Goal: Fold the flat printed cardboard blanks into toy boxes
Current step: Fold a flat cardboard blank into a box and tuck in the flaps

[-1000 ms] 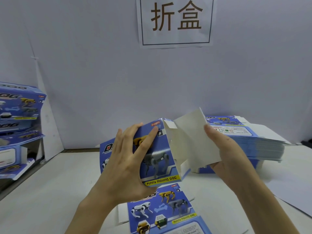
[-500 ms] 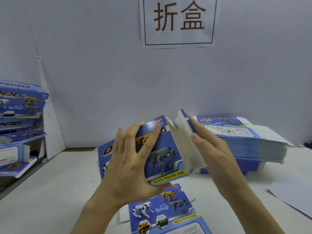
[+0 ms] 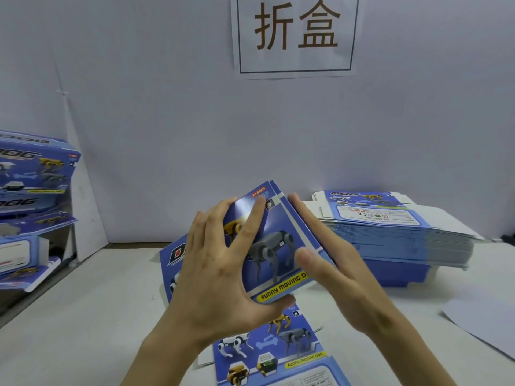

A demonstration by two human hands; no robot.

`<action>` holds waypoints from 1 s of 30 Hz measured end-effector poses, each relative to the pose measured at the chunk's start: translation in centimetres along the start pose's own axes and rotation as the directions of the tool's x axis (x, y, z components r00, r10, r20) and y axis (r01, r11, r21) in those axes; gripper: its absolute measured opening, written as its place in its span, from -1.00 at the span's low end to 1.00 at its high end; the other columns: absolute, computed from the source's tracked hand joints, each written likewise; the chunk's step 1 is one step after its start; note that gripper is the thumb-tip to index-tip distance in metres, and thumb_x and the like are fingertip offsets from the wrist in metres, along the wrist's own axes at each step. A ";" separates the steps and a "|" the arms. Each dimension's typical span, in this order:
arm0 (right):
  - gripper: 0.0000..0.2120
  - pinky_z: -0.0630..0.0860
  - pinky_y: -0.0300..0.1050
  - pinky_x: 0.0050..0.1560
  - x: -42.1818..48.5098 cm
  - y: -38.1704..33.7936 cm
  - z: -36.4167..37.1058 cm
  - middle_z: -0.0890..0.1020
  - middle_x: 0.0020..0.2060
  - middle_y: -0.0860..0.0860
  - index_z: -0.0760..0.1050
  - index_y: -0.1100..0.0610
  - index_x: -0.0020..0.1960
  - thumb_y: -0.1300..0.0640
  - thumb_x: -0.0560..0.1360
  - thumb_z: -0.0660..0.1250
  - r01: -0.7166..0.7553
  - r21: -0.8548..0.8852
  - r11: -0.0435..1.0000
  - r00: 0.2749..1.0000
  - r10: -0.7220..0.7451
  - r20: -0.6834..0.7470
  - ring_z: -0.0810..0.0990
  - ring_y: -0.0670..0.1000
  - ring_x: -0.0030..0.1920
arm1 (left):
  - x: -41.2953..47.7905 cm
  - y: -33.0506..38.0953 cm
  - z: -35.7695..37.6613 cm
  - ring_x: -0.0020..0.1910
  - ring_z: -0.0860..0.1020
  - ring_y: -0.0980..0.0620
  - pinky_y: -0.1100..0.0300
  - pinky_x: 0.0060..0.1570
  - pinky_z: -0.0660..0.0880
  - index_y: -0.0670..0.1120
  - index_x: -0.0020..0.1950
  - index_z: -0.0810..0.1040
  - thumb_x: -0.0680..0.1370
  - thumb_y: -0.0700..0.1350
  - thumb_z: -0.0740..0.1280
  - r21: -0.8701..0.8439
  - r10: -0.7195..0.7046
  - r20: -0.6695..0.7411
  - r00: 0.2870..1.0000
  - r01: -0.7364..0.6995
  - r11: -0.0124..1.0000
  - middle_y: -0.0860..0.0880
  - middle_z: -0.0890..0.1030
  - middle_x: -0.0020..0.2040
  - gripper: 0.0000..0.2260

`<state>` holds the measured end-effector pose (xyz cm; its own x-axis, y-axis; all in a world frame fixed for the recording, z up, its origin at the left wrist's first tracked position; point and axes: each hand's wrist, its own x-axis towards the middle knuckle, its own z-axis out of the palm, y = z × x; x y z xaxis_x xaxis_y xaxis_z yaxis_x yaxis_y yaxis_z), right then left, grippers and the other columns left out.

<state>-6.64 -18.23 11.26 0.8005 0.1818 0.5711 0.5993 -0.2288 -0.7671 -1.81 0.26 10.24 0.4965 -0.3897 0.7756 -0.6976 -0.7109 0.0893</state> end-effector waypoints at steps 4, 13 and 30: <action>-0.27 0.39 0.08 0.37 0.0 0.0 0.9 0.31 0.46 -0.22 0.09 -0.31 0.50 -0.19 0.41 0.34 0.012 -0.089 0.996 1.000 -0.010 0.020 0.33 -0.11 0.44 | -0.1 0.3 -0.2 0.35 0.33 -0.20 -0.14 0.29 0.37 0.04 0.56 0.11 0.28 0.45 0.26 0.003 -0.017 0.007 1.000 0.017 1.000 -0.21 0.28 0.41 -0.05; -0.11 0.16 0.01 0.51 0.1 0.7 1.9 0.02 0.51 -0.37 -0.12 -0.27 0.53 -0.19 0.40 0.38 0.037 -0.330 0.943 0.999 -0.023 0.047 0.00 -0.25 0.52 | 0.1 -0.4 -0.4 0.34 0.35 -0.28 -0.25 0.27 0.36 -0.04 0.52 0.24 0.23 0.33 0.28 0.042 0.011 0.023 1.000 -0.012 0.999 -0.29 0.34 0.38 -0.08; -0.40 0.20 -0.26 0.45 0.3 1.0 1.9 0.11 0.49 -0.38 0.07 -0.34 0.49 -0.19 0.50 0.20 0.081 -0.106 0.991 0.996 -0.077 0.041 0.06 -0.26 0.50 | 0.3 -1.4 -1.0 0.43 0.26 -0.22 -0.19 0.37 0.25 0.01 0.53 0.16 0.27 0.39 0.30 -0.019 0.062 0.015 0.998 -0.062 0.998 -0.22 0.28 0.45 -0.07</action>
<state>-5.79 -16.63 10.09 0.7507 0.2377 0.6165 0.6600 -0.3134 -0.6828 -1.18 1.77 10.98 0.4596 -0.4420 0.7703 -0.7370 -0.6738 0.0531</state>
